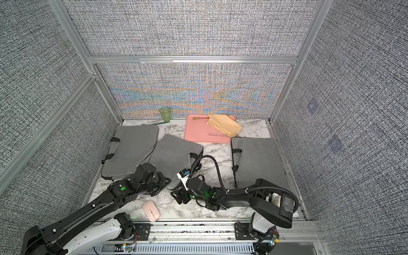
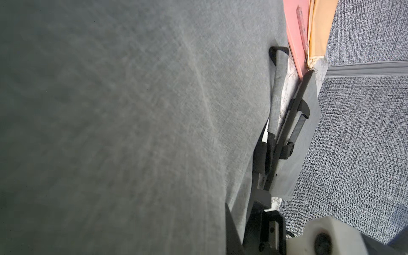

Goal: Put the mouse into the laptop bag
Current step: Zip the zipper on the zippered laptop bag.

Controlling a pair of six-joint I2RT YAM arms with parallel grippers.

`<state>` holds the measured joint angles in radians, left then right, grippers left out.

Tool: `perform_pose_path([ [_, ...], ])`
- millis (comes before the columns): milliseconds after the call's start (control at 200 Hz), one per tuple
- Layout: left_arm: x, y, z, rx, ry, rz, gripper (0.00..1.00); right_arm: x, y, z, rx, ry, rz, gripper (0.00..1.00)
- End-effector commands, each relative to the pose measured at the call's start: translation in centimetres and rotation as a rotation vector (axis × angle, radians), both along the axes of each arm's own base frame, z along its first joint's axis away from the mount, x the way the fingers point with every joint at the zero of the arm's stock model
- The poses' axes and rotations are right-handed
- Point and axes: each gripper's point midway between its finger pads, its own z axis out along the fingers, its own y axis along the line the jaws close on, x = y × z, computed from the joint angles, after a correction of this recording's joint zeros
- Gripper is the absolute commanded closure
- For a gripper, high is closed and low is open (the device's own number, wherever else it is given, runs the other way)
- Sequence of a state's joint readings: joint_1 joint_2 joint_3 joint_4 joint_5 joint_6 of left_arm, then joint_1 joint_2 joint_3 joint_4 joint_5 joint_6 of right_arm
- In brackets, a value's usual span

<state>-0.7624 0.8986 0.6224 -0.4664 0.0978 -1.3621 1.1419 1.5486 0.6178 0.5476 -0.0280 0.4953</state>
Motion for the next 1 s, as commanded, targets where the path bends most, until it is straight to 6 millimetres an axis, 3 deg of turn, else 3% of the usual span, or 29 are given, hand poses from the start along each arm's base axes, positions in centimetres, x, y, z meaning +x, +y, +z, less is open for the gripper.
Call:
perform_pose_path([
  [0,0.5,-1.1,1.2,-0.048,-0.053,-0.043,1.0,-0.5,1.3,2.0,0.066,-0.024,0.061,0.22],
  [160,0.7,-1.0,1.3,-0.045,-0.06,-0.034,1.0,-0.4,1.5,2.2,0.066,-0.022,0.06,0.43],
  [330,0.7,-0.7,1.3,-0.037,-0.061,-0.027,1.0,0.2,0.8,1.7,0.056,-0.01,0.025,0.84],
  [425,0.7,-0.1,1.1,-0.027,-0.058,-0.01,1.0,0.4,0.2,1.5,0.059,-0.006,0.007,0.99],
  [580,0.6,0.6,1.0,-0.029,-0.069,0.018,1.0,0.5,-0.3,1.3,0.045,-0.002,-0.003,1.0],
  [640,0.4,0.8,1.1,-0.034,-0.067,0.024,0.88,0.3,0.0,1.4,0.044,0.006,0.009,1.0],
  [731,-0.3,1.1,1.2,-0.059,-0.027,0.048,0.35,0.1,0.8,1.7,0.053,0.02,0.021,1.0],
  [771,-0.7,1.3,1.1,-0.07,0.0,0.059,0.21,0.0,1.2,2.1,0.062,0.022,0.023,1.0],
  [806,-1.2,1.1,1.0,-0.091,0.022,0.055,0.17,0.0,1.7,2.3,0.068,0.022,0.025,1.0],
  [996,-3.6,0.5,-0.2,-0.179,0.149,0.048,0.13,0.2,4.1,3.0,0.109,0.043,0.013,1.0],
])
